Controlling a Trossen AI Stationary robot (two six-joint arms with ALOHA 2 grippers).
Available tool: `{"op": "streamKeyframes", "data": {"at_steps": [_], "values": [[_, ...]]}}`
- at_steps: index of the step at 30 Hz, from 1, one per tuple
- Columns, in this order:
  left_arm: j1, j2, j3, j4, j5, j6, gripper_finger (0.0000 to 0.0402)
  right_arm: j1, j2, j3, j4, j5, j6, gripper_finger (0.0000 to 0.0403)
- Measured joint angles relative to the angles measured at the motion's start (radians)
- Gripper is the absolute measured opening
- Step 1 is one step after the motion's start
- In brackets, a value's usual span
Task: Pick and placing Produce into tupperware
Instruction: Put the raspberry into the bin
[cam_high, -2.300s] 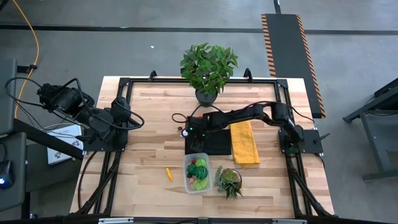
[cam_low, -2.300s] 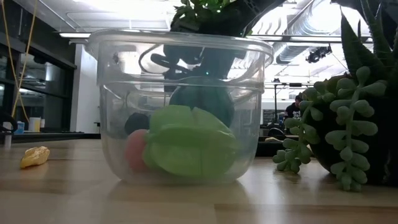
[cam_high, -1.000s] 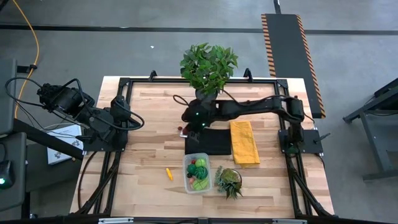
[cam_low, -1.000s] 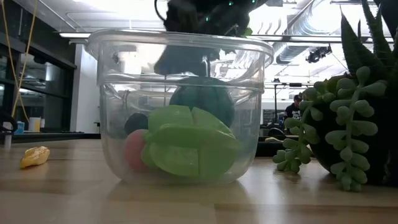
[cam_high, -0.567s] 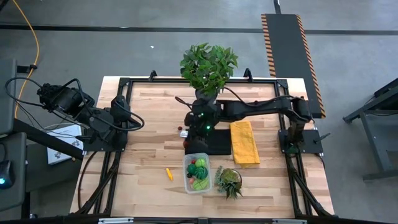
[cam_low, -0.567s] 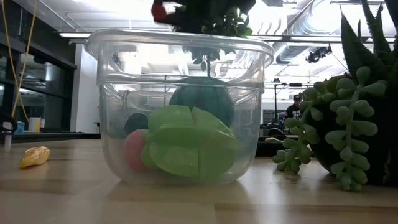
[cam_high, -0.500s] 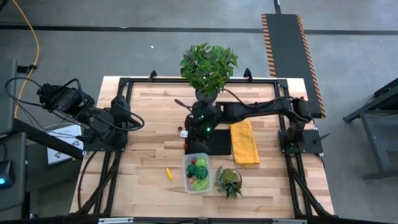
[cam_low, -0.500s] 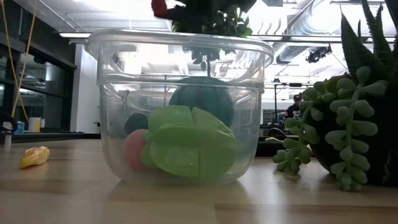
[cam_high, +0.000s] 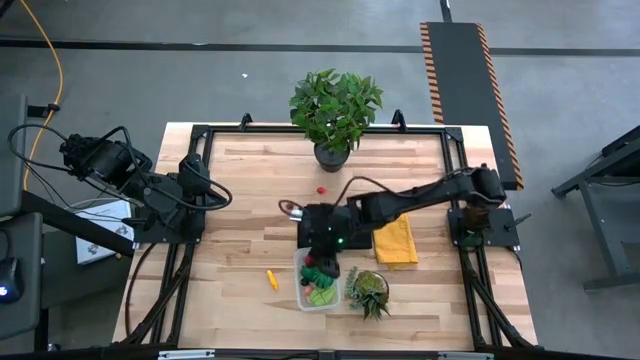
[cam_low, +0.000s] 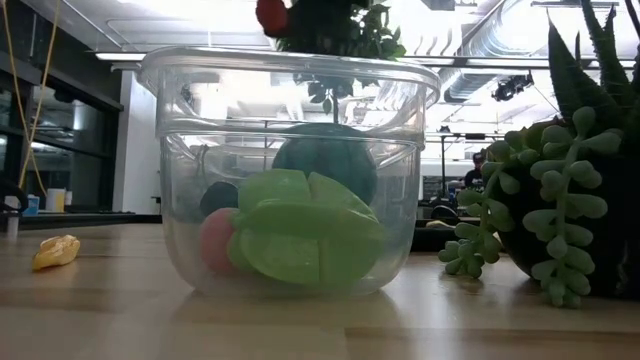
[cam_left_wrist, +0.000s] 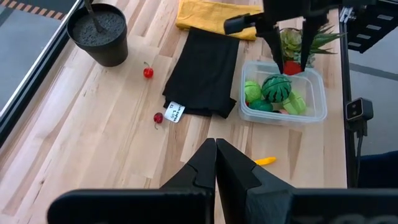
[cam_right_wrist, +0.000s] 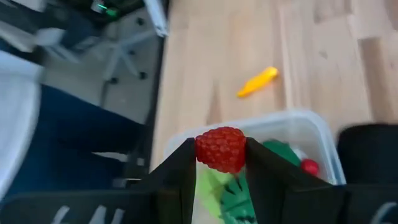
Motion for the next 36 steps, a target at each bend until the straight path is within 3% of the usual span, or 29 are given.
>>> {"op": "streamKeyframes", "data": {"at_steps": [14,36], "values": [[0.0,0.0,0.0,0.0,0.0,0.0,0.0001,0.084,0.002,0.0,-0.158,0.318,0.063,0.0097],[0.0,0.0,0.0,0.02,0.0,-0.001,0.0001,0.078,0.101,0.0,-0.151,0.293,0.081,0.0097]]}}
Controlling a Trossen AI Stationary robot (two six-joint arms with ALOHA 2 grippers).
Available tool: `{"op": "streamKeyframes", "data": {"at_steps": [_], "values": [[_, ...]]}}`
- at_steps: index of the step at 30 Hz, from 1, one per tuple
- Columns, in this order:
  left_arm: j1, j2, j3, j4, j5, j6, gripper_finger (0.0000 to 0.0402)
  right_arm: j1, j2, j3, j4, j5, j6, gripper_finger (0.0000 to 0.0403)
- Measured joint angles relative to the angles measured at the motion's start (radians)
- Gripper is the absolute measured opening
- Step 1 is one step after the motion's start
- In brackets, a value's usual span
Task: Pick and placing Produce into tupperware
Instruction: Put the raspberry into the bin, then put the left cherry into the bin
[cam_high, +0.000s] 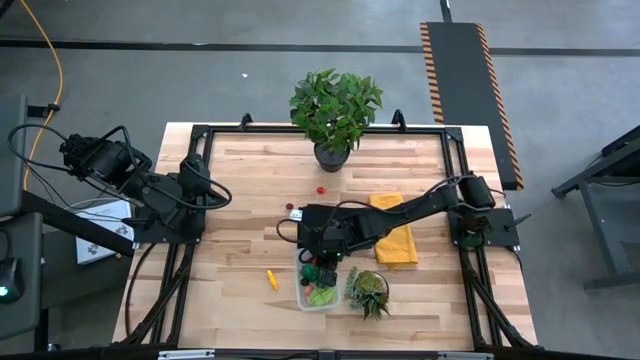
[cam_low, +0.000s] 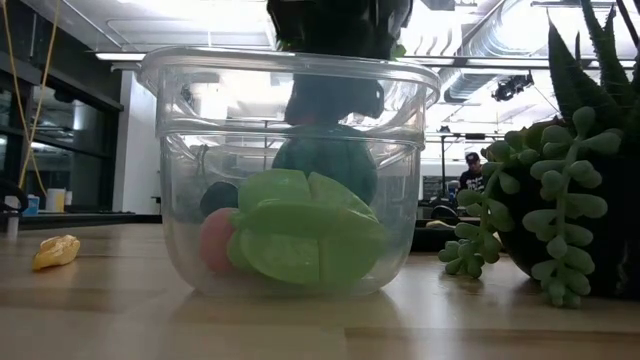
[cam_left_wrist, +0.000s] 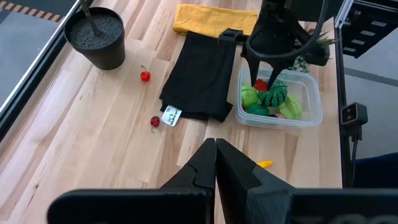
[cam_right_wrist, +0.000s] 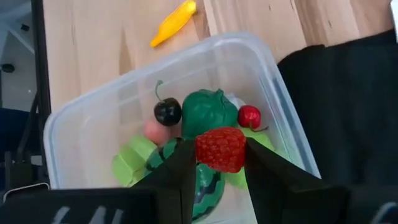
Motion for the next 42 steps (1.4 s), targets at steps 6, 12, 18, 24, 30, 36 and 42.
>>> {"op": "streamKeyframes", "data": {"at_steps": [6,12,18,24,30,36,42], "values": [[0.0,0.0,0.0,0.0,0.0,0.0,0.0001,0.0,0.0,0.0,0.021,-0.006,-0.016,0.0098],[0.0,0.0,0.0,0.0,0.0,0.0,0.0001,0.0,0.0,0.0,0.03,-0.024,-0.027,0.0134],[0.0,0.0,0.0,-0.001,0.0,0.006,0.0001,0.0,0.0,0.0,0.027,-0.023,-0.021,0.017],[0.0,0.0,0.0,-0.001,0.0,0.012,0.0001,-0.016,-0.005,0.0,0.048,-0.048,0.002,0.0171],[0.0,0.002,0.0,0.0,0.0,0.025,0.0002,-0.054,-0.056,0.0,0.119,-0.093,0.032,0.0171],[0.001,0.008,0.001,0.059,-0.06,0.073,0.0003,-0.088,-0.165,0.0,0.172,-0.088,0.011,0.0171],[0.028,0.025,0.001,0.113,-0.085,0.162,0.0003,-0.098,-0.292,0.0,0.178,-0.019,-0.046,0.0171]]}}
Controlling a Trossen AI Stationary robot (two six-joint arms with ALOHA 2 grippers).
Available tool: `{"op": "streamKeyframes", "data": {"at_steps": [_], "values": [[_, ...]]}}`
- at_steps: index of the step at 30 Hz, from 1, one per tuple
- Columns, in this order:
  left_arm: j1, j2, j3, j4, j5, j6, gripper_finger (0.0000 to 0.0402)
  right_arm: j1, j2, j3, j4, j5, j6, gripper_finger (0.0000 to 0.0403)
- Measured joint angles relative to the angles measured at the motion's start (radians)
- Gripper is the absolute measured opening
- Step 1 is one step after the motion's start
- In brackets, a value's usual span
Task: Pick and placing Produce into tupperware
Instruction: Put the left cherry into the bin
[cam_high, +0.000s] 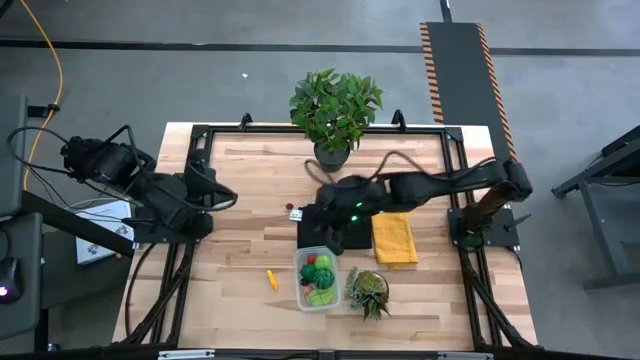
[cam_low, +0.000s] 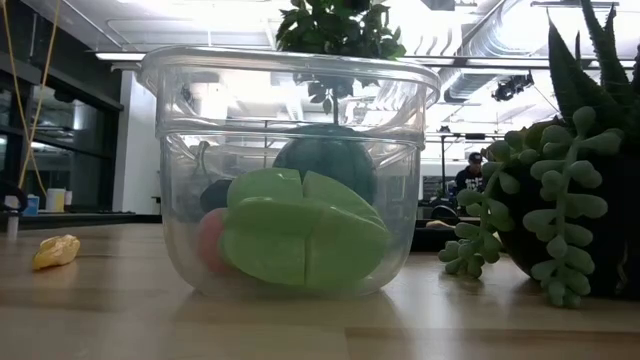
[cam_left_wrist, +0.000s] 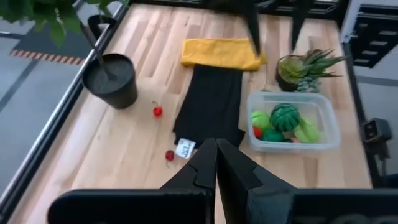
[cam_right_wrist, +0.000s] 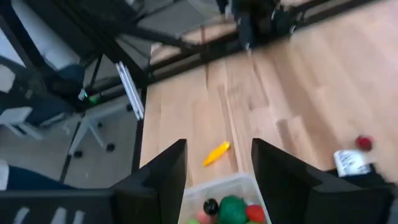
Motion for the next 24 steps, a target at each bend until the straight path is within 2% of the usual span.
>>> {"op": "streamKeyframes", "data": {"at_steps": [5,9,13,16,20,24], "values": [[0.138,0.026,0.0,0.01,0.099,0.061,0.0017,0.0,-0.099,0.0,-0.003,0.061,-0.042,0.0171],[0.279,0.05,0.0,0.04,0.181,0.142,0.0074,0.0,-0.164,0.0,-0.039,0.112,-0.056,0.0171],[0.426,0.074,0.0,0.048,0.281,0.214,0.0142,0.0,-0.228,0.0,-0.16,0.163,-0.058,0.0171],[0.515,0.092,-0.012,0.065,0.365,0.32,0.0176,0.001,-0.28,0.0,-0.251,0.217,-0.055,0.0171],[0.608,0.102,-0.098,0.201,0.561,0.416,0.0189,0.007,-0.354,0.0,-0.311,0.267,-0.055,0.0171],[0.674,0.109,-0.236,0.326,0.7,0.456,0.0177,0.007,-0.42,0.0,-0.379,0.319,-0.053,0.0171]]}}
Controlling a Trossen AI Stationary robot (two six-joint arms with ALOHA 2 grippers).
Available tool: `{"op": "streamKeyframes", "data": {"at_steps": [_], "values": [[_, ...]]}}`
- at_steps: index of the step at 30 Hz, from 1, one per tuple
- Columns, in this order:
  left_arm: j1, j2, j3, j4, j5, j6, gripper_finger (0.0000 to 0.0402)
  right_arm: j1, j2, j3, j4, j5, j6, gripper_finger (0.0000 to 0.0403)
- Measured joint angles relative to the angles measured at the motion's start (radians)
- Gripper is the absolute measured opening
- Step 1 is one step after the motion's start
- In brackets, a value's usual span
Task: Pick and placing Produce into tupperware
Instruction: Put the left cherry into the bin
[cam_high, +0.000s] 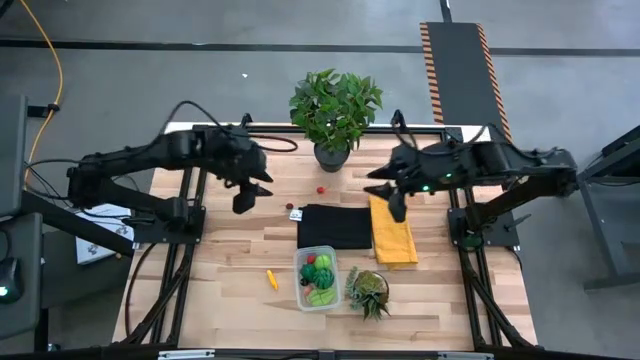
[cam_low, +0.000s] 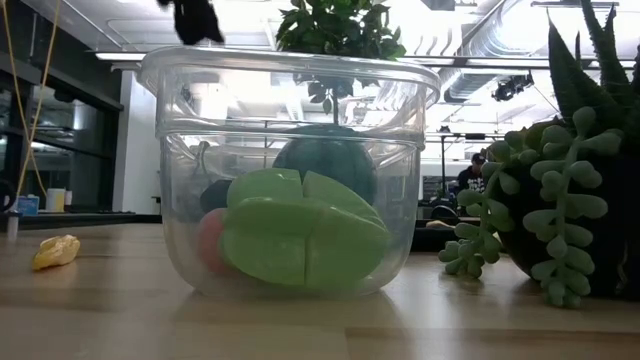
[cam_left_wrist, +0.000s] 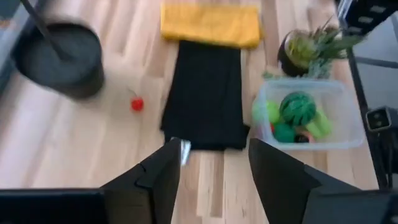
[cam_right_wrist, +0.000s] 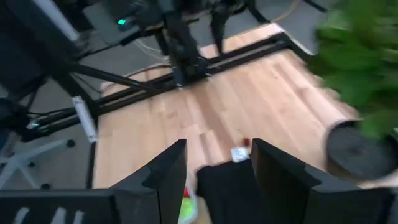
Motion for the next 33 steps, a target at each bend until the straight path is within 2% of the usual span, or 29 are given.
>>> {"op": "streamKeyframes", "data": {"at_steps": [6,11,15,23,29,33], "values": [[0.055,0.009,-0.228,0.167,0.071,0.0,0.0148,0.005,-0.087,-0.078,-0.018,0.068,0.033,0.0171],[0.054,0.009,-0.353,0.259,0.069,0.0,0.0129,0.006,-0.176,-0.252,0.052,0.069,0.123,0.0171],[0.051,0.025,-0.418,0.316,0.065,0.001,0.0131,0.006,-0.256,-0.405,0.153,0.065,0.191,0.0171],[0.051,0.112,-0.452,0.404,0.015,0.051,0.0175,0.006,-0.375,-0.607,0.301,0.054,0.308,0.0171],[0.051,0.227,-0.452,0.465,-0.008,0.049,0.0205,0.006,-0.388,-0.629,0.304,0.038,0.343,0.0171],[0.051,0.308,-0.453,0.478,-0.014,0.049,0.021,0.006,-0.384,-0.629,0.305,0.036,0.351,0.0171]]}}
